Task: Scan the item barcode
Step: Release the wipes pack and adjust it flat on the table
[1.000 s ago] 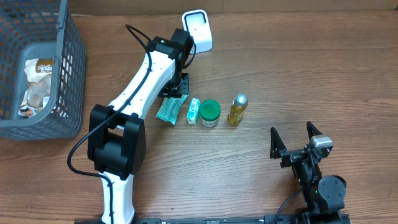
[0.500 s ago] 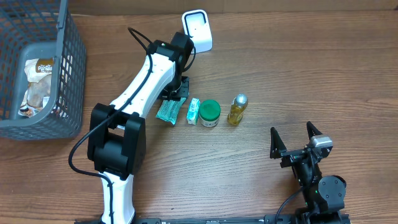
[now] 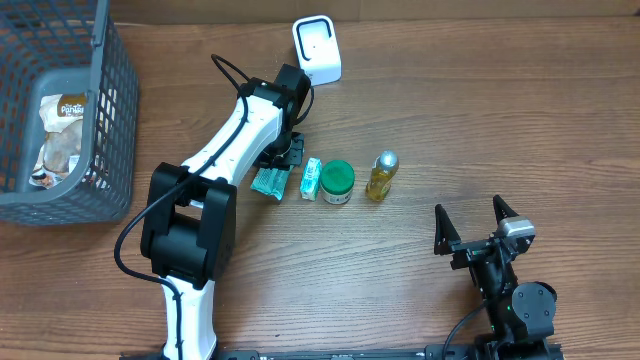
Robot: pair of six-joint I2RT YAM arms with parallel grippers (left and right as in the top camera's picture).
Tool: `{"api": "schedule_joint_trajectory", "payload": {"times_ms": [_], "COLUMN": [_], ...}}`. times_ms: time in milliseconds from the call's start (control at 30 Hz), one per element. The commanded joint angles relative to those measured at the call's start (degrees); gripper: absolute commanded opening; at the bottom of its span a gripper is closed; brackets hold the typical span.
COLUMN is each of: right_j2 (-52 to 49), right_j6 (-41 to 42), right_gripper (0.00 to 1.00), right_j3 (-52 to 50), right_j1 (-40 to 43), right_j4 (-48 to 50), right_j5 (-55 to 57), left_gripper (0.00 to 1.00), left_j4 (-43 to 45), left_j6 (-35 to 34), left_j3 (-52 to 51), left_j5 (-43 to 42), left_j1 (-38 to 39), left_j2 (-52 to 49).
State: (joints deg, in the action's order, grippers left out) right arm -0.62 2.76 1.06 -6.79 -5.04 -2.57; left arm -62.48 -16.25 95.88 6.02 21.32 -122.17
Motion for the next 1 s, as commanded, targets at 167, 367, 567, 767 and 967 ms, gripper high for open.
{"api": "schedule_joint_trajectory", "payload": {"times_ms": [167, 367, 567, 767, 967], "right_j2": [0.46, 0.46, 0.46, 0.46, 0.46], "right_j6": [-0.48, -0.48, -0.48, -0.48, -0.48], "right_gripper": [1.00, 1.00, 1.00, 1.00, 1.00], "right_j3": [-0.61, -0.61, -0.61, -0.61, -0.61], "right_j1": [0.15, 0.15, 0.15, 0.15, 0.15], "right_j4": [0.37, 0.37, 0.37, 0.37, 0.37], "right_j5": [0.31, 0.31, 0.31, 0.31, 0.31], "left_gripper": [0.21, 0.21, 0.27, 0.33, 0.13], "left_j4": [-0.04, 0.63, 3.26, 6.10, 5.90], "left_j6": [1.53, 1.51, 1.51, 1.51, 1.51], "left_j3": [-0.70, -1.84, -5.46, -9.22, -9.38], "left_j5": [-0.11, -0.11, -0.13, -0.13, -0.13], "left_j1": [-0.20, -0.20, -0.20, -0.20, -0.20], "left_j2": [-0.35, -0.35, -0.35, -0.35, -0.31]}}
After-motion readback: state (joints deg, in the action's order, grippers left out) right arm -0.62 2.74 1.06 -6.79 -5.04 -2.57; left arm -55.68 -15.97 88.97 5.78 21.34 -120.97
